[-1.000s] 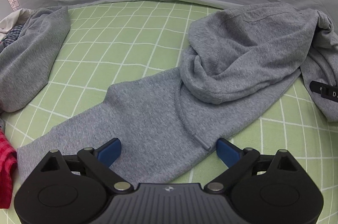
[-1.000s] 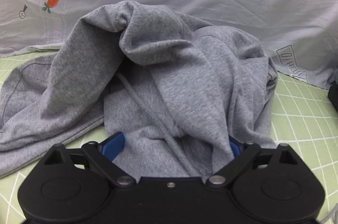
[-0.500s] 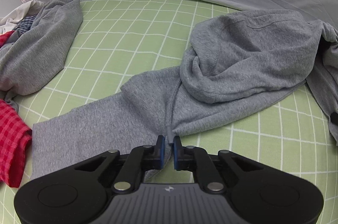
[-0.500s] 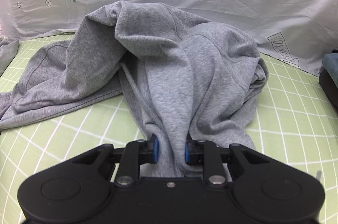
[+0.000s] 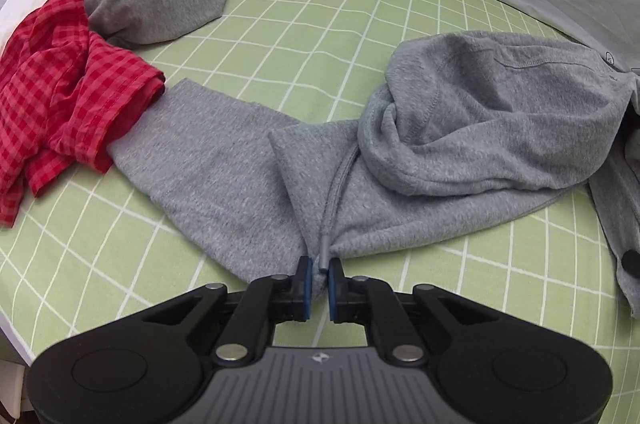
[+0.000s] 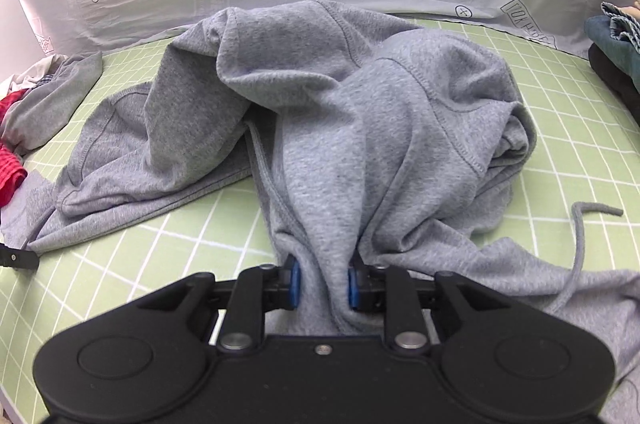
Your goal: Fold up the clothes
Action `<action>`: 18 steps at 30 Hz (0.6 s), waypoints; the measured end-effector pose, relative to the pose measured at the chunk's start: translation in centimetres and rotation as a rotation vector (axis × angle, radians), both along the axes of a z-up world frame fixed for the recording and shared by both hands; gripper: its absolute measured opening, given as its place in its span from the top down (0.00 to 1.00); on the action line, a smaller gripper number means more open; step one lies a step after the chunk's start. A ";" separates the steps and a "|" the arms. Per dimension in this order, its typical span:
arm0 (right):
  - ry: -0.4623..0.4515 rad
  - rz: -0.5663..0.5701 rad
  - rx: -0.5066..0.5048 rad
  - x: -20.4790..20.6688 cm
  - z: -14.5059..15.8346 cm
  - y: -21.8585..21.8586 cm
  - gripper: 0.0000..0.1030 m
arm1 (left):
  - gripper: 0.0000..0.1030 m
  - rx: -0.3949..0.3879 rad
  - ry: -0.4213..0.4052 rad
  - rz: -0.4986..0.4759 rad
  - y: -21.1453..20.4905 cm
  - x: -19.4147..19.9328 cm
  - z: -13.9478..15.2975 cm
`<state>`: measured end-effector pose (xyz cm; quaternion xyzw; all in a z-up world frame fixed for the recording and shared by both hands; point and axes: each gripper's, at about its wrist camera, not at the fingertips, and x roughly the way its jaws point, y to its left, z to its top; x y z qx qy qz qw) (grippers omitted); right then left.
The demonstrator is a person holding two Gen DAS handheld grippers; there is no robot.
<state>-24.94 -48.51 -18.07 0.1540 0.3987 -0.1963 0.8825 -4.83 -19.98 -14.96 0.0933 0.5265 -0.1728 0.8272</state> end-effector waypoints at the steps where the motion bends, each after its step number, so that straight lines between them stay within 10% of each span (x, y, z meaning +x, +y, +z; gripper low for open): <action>1: 0.000 0.003 0.002 -0.3 0.0 0.5 0.77 | 0.91 -0.001 0.000 0.001 0.7 -0.4 0.0; 10: 0.029 -0.021 0.023 -2.0 0.1 4.5 0.76 | 0.91 -0.001 0.044 -0.022 4.3 -1.6 0.1; 18: 0.143 -0.018 -0.227 -0.3 1.5 9.3 0.38 | 0.83 -0.035 0.097 -0.060 5.1 -0.6 0.8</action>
